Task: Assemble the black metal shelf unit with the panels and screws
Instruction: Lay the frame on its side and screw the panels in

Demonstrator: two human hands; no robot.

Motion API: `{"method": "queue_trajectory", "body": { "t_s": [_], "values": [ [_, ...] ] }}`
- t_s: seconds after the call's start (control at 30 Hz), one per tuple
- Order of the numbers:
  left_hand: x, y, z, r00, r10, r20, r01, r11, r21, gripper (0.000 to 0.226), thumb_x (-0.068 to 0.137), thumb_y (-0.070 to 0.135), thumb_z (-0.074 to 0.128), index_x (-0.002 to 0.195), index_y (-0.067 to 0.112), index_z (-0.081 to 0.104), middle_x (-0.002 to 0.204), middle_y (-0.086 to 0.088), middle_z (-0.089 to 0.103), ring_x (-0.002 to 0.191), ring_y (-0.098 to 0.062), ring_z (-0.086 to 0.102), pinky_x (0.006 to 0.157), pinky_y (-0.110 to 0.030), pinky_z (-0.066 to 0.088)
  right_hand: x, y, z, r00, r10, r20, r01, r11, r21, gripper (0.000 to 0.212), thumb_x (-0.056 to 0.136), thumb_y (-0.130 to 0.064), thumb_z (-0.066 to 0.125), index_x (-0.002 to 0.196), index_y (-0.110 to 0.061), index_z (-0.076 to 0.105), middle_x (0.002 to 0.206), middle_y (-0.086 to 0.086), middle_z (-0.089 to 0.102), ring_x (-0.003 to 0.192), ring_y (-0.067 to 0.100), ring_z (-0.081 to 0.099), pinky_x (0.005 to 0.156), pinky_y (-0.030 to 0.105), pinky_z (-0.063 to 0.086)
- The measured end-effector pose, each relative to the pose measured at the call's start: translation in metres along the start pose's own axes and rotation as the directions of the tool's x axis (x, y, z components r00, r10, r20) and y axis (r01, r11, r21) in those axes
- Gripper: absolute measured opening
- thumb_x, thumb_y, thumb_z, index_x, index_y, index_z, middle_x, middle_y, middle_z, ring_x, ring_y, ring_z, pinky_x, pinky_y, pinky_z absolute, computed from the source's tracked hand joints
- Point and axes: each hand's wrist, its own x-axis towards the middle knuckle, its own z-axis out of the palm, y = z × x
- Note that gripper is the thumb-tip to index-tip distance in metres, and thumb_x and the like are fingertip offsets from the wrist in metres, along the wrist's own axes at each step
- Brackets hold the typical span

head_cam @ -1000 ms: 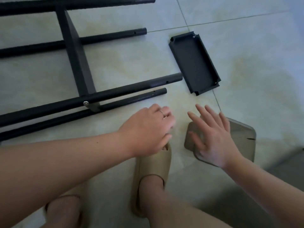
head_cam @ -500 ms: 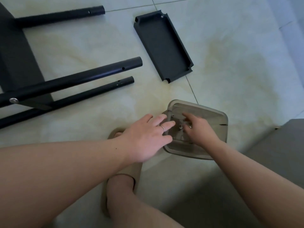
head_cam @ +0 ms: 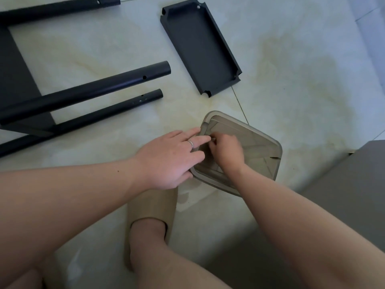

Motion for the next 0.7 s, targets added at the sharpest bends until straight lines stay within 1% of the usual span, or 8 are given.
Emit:
{"method": "queue_trajectory", "body": {
  "t_s": [0.1, 0.17, 0.23, 0.37, 0.53, 0.63, 0.7],
  "values": [
    [-0.0002, -0.0013, -0.0005, 1.0, 0.002, 0.011, -0.002, 1.0, 0.02, 0.031, 0.095, 0.043, 0.055, 0.119, 0.024, 0.055, 0.166, -0.003, 0.017, 0.154, -0.027, 0.011, 0.118, -0.04, 0.022, 0.002, -0.005, 0.0014, 1.0, -0.014, -0.028, 0.013, 1.0, -0.019, 0.025, 0.1, -0.031, 0.052, 0.105, -0.011, 0.066, 0.095, 0.015, 0.071, 0.088, 0.039, 0.065, 0.065, 0.039, 0.051],
    [-0.0005, -0.0017, -0.0001, 1.0, 0.002, 0.009, -0.002, 1.0, 0.019, 0.032, 0.095, 0.044, 0.056, 0.119, 0.024, 0.055, 0.166, -0.002, 0.017, 0.154, -0.027, 0.011, 0.118, -0.04, 0.022, 0.0021, -0.0067, 0.0024, 0.997, -0.041, -0.061, 0.039, 0.999, -0.025, 0.024, 0.099, -0.029, 0.052, 0.102, -0.009, 0.063, 0.091, 0.017, 0.07, 0.083, 0.041, 0.063, 0.06, 0.037, 0.042],
    [-0.001, -0.0023, 0.0004, 1.0, 0.003, 0.007, -0.003, 1.0, 0.015, 0.032, 0.095, 0.045, 0.056, 0.12, 0.024, 0.056, 0.166, -0.002, 0.018, 0.153, -0.027, 0.012, 0.118, -0.04, 0.023, 0.0009, -0.0086, 0.0035, 0.993, -0.08, -0.082, 0.078, 0.997, -0.024, 0.021, 0.099, -0.026, 0.051, 0.101, -0.009, 0.063, 0.09, 0.017, 0.069, 0.081, 0.042, 0.062, 0.059, 0.036, 0.037],
    [-0.001, -0.0024, 0.0004, 1.0, 0.008, 0.004, -0.008, 1.0, 0.014, 0.034, 0.094, 0.045, 0.058, 0.119, 0.024, 0.056, 0.165, -0.003, 0.02, 0.153, -0.028, 0.014, 0.118, -0.042, 0.025, 0.0001, -0.0094, 0.0052, 0.987, -0.142, -0.07, 0.141, 0.99, -0.023, 0.018, 0.099, -0.022, 0.049, 0.095, -0.009, 0.061, 0.095, 0.014, 0.068, 0.084, 0.042, 0.061, 0.06, 0.037, 0.033],
    [-0.0014, -0.0013, -0.0022, 1.0, 0.01, -0.001, -0.01, 1.0, 0.021, 0.034, 0.093, 0.046, 0.06, 0.119, 0.024, 0.057, 0.164, -0.004, 0.023, 0.152, -0.029, 0.018, 0.118, -0.043, 0.028, 0.0008, -0.0113, 0.0061, 0.991, -0.123, -0.049, 0.122, 0.992, -0.009, 0.018, 0.101, -0.018, 0.048, 0.099, -0.004, 0.06, 0.099, 0.02, 0.067, 0.087, 0.043, 0.062, 0.062, 0.037, 0.035],
    [-0.0018, -0.0004, -0.0037, 1.0, 0.015, -0.011, -0.015, 0.999, 0.035, 0.034, 0.092, 0.046, 0.062, 0.116, 0.023, 0.059, 0.163, -0.005, 0.026, 0.151, -0.03, 0.021, 0.116, -0.045, 0.031, 0.0017, -0.008, 0.0049, 0.997, -0.076, 0.001, 0.076, 0.997, -0.019, 0.016, 0.101, -0.017, 0.051, 0.105, -0.003, 0.058, 0.102, 0.023, 0.067, 0.091, 0.043, 0.063, 0.066, 0.04, 0.041],
    [-0.0023, 0.0004, -0.004, 0.999, 0.023, -0.026, -0.022, 0.999, 0.04, 0.032, 0.091, 0.045, 0.062, 0.114, 0.023, 0.06, 0.163, -0.005, 0.027, 0.151, -0.03, 0.022, 0.114, -0.046, 0.033, 0.002, -0.0039, 0.0035, 0.999, -0.032, 0.039, 0.034, 0.999, -0.039, 0.019, 0.102, -0.019, 0.053, 0.11, -0.003, 0.057, 0.105, 0.023, 0.067, 0.096, 0.042, 0.063, 0.069, 0.04, 0.043]
  ]
}}
